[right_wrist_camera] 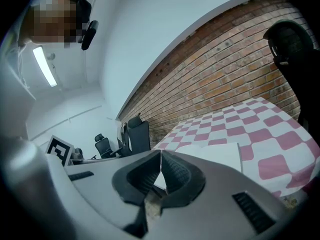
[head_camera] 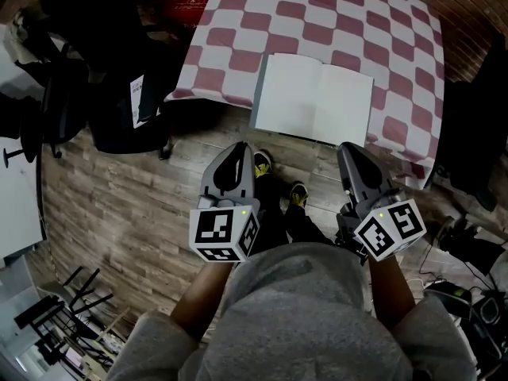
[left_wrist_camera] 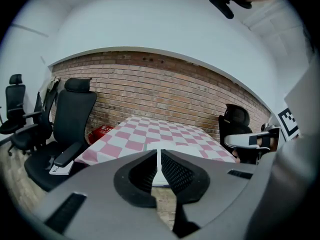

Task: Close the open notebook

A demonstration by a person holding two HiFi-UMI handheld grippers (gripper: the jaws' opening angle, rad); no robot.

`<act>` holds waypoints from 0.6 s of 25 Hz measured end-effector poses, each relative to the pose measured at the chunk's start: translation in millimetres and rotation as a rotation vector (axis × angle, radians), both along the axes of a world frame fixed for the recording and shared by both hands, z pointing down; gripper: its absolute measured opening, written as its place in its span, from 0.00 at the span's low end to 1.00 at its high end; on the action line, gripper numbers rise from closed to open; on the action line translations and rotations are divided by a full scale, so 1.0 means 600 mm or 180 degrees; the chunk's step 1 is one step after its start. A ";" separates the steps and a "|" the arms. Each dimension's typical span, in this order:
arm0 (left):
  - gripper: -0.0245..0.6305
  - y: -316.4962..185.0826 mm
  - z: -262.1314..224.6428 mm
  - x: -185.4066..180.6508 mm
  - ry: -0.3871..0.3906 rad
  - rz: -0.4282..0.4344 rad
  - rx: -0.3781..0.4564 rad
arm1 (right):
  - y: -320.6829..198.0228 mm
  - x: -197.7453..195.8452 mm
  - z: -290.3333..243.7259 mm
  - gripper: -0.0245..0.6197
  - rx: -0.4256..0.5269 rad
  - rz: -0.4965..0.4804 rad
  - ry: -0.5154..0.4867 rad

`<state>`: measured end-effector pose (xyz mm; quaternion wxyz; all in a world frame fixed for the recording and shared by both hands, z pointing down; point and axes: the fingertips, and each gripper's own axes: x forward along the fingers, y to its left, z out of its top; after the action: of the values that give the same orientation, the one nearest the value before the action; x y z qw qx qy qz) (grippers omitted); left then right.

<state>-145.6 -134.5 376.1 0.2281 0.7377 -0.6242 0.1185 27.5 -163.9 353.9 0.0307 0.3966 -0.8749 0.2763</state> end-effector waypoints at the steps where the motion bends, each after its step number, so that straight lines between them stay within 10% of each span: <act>1: 0.05 -0.001 0.005 -0.001 0.0025 -0.0004 -0.0018 | -0.002 -0.002 0.003 0.08 -0.0007 -0.0002 0.0001; 15: 0.11 -0.011 0.072 -0.010 0.0233 -0.0159 -0.0250 | -0.018 0.002 0.050 0.08 -0.0181 -0.0017 0.0054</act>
<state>-151.7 -141.3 419.1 0.2825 0.7163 -0.6285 0.1101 28.7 -174.5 384.2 0.0501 0.3956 -0.8674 0.2976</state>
